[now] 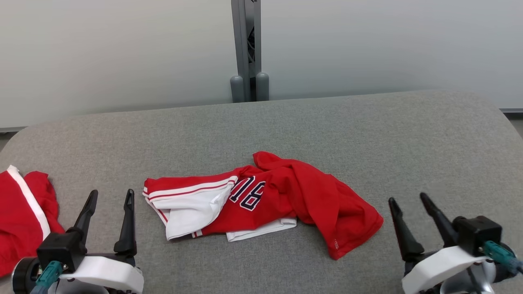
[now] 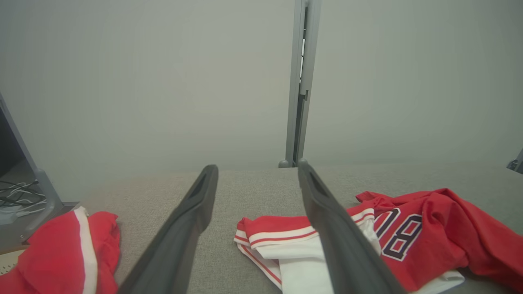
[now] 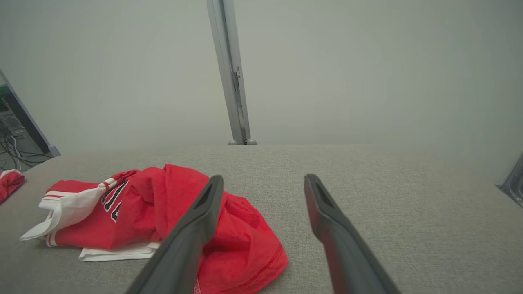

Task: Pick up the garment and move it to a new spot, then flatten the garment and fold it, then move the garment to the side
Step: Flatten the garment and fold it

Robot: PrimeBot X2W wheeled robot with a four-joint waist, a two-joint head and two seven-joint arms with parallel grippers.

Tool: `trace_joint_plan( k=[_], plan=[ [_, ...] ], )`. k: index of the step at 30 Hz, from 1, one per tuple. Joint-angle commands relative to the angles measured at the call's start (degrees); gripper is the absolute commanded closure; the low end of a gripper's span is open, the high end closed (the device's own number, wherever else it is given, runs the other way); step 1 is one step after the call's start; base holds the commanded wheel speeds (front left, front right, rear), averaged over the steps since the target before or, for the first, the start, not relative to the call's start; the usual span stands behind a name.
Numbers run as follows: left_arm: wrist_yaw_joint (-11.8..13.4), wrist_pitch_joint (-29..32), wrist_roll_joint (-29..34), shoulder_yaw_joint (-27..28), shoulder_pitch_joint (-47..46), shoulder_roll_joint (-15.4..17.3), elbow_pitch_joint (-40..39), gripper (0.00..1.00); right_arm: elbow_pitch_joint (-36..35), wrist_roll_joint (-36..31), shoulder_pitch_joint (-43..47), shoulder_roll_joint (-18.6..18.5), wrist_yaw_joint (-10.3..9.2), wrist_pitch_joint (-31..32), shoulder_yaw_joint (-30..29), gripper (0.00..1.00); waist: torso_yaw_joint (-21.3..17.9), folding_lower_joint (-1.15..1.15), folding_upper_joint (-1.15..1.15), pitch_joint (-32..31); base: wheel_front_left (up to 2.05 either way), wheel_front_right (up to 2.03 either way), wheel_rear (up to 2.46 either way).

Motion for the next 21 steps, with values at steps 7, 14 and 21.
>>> trace_joint_plan(
  k=[7, 14, 21],
  plan=[
    [0.3, 0.6, 1.2, -1.0, -3.3, -0.1, -0.7, 0.0, 4.6, 0.0, -2.8, -0.3, 0.01, 4.9, 4.8, 0.0, 2.4, 0.0, 0.0, 3.6, 0.0, 0.0, 0.0],
    [0.0, 0.0, 1.8, -2.3, -6.8, -1.7, 0.2, 0.0, 11.5, 0.4, -7.9, -0.8, 0.01, 5.5, 9.6, 0.0, 5.4, 0.0, 0.0, 8.8, 0.0, 0.0, 0.0],
    [-0.9, -1.0, 1.8, -3.2, -9.2, -3.1, 2.1, 0.0, 18.0, 1.1, -11.8, -1.1, 0.01, 5.6, 11.6, 1.0, 7.1, 0.0, 0.0, 11.3, 0.0, 0.0, 0.0]
  ],
)
